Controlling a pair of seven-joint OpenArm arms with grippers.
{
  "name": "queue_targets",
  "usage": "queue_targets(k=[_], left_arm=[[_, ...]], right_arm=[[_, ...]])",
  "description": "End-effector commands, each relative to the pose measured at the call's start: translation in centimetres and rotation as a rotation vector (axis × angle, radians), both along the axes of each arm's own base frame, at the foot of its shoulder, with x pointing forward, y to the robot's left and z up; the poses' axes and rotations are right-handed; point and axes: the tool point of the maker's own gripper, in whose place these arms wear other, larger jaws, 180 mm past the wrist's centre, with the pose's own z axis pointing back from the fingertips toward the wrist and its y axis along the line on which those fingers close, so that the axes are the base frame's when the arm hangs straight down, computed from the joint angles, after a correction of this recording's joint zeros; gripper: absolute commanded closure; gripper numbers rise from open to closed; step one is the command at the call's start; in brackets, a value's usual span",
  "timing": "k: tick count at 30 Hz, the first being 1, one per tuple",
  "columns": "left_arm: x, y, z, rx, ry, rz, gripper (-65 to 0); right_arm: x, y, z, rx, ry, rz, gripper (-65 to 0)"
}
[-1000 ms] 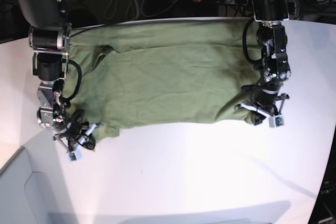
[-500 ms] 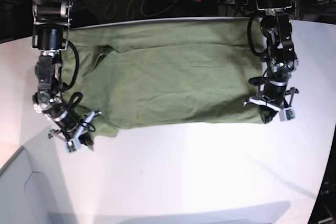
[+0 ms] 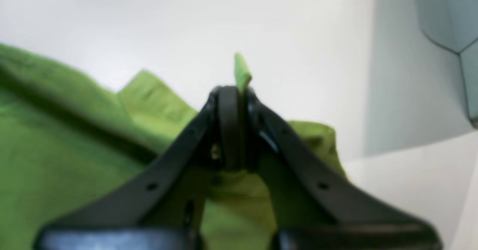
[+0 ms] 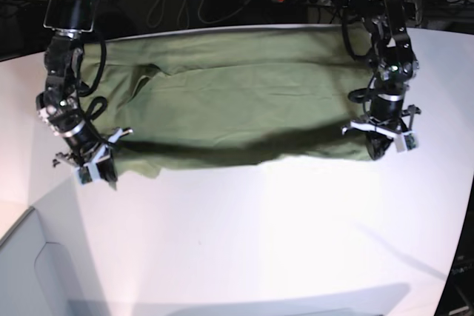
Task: Fold the T-shirt properly
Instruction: 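Grasp the hem corners with both grippers, then fold the hem over toward the shoulder edge with both grippers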
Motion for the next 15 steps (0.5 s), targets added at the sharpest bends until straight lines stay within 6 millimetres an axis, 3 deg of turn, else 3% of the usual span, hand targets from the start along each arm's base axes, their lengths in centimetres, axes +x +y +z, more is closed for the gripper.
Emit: queue_targets(k=[1, 5, 9, 15], left_arm=[[0.5, 0.2, 1.5, 0.014, -0.053, -0.006, 0.0], [0.2, -0.1, 1.1, 0.003, -0.045, -0.003, 0.0], [-0.7, 1.5, 1.0, 0.013, -0.038, 0.037, 0.0], [-1.7, 2.1, 1.6, 0.029, -0.039, 0.048, 0.0]], right_arm=[[0.6, 0.1, 2.2, 0.009, -0.074, 0.011, 0.0], [-0.8, 0.2, 1.3, 0.005, -0.052, 0.015, 0.0], [-2.0, 0.0, 0.2, 0.001, -0.021, 0.016, 0.0], [-4.0, -0.6, 0.7, -0.016, -0.028, 0.002, 0.0]])
